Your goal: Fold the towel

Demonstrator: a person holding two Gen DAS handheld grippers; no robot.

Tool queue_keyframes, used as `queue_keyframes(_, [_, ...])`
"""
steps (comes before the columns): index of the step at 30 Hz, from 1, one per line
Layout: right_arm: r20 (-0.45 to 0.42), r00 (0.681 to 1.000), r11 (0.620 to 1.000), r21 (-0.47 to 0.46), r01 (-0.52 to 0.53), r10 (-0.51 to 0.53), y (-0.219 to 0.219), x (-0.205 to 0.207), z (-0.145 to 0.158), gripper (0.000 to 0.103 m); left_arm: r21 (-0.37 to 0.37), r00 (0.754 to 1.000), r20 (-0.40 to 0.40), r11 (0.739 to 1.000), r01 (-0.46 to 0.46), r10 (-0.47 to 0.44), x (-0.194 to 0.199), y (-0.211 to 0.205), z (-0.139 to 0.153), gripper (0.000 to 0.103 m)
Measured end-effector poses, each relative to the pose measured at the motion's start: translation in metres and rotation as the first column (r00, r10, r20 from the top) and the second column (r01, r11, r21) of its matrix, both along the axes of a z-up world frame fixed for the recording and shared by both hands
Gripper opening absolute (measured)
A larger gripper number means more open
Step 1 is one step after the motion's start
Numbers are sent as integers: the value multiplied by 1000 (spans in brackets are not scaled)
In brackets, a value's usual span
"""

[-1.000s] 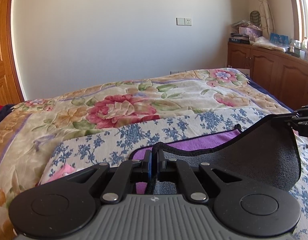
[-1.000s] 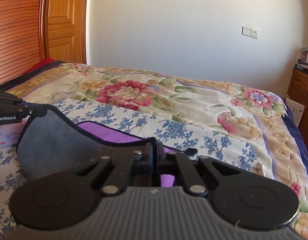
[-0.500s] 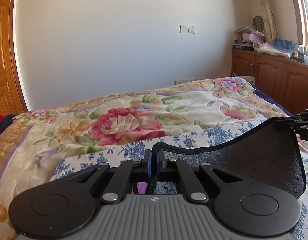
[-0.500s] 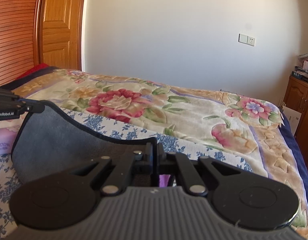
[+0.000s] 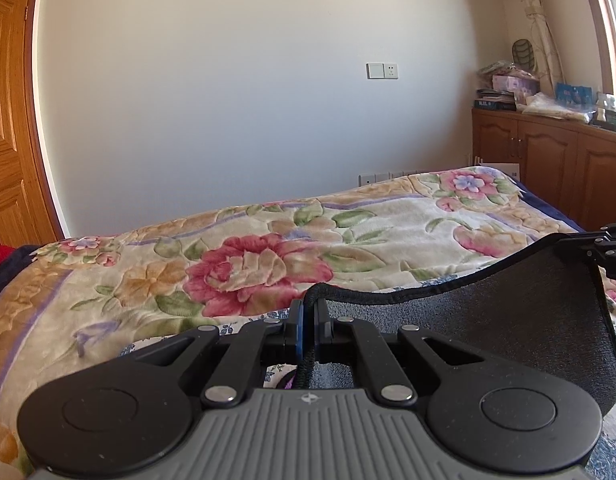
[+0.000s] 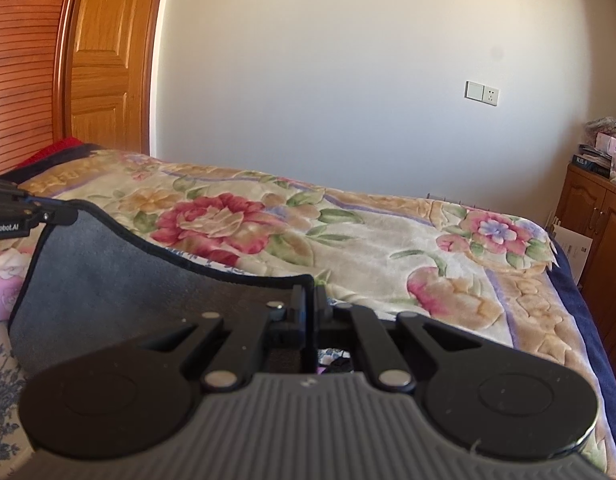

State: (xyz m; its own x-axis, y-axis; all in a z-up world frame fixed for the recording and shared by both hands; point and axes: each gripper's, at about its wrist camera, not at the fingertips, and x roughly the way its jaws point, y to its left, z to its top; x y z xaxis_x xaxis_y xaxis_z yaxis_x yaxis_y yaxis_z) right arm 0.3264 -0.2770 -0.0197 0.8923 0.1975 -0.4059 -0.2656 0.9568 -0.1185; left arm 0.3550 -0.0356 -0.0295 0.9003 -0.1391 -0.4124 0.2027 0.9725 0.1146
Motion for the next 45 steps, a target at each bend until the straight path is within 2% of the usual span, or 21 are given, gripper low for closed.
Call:
queue_keyframes(6, [1,1000,1000,-26,-8,8,3,12,-7,4,4,1000,3,1000,-4,4,9,-2,-5,6])
queue_keyframes(19, [-69,998,994,-108,-5,-2,3,41,-43,4,32,999,-47,999,-9,11,43,-9,-36,6])
queue_keyframes(34, [-155,988,994,-106,4,-20,-2,56,-78,4,80,992,-124,997,-20,30,61,-15,-72,6])
queue_keyframes(38, [-163,986,995,-104,8,-25,-3,57,-79,5,86,991,-131,996,-24,36,64,-16,-75,11])
queue_keyframes(39, [-163,986,994,-105,12,-30,-3,57,-79,13,79,990,-136,997,-22,33,64,-15,-76,11])
queue_keyframes(41, [-166,985,994,-106,21,-38,-5,57,-78,14,66,989,-143,998,-21,31,63,-15,-76,28])
queue_keyframes(42, [-169,985,995,-102,23,-40,-6,57,-78,15,61,989,-143,998,-18,26,62,-15,-75,32])
queue_keyframes(43, [-169,985,995,-100,27,-44,-7,56,-76,20,58,990,-142,998,-16,24,61,-15,-74,38])
queue_keyframes(44, [-168,985,994,-101,30,-47,-7,55,-75,28,56,990,-139,998,-17,25,59,-16,-73,42])
queue_keyframes(45, [-166,985,995,-95,31,-47,-8,53,-73,45,52,990,-138,999,-16,23,58,-15,-71,44])
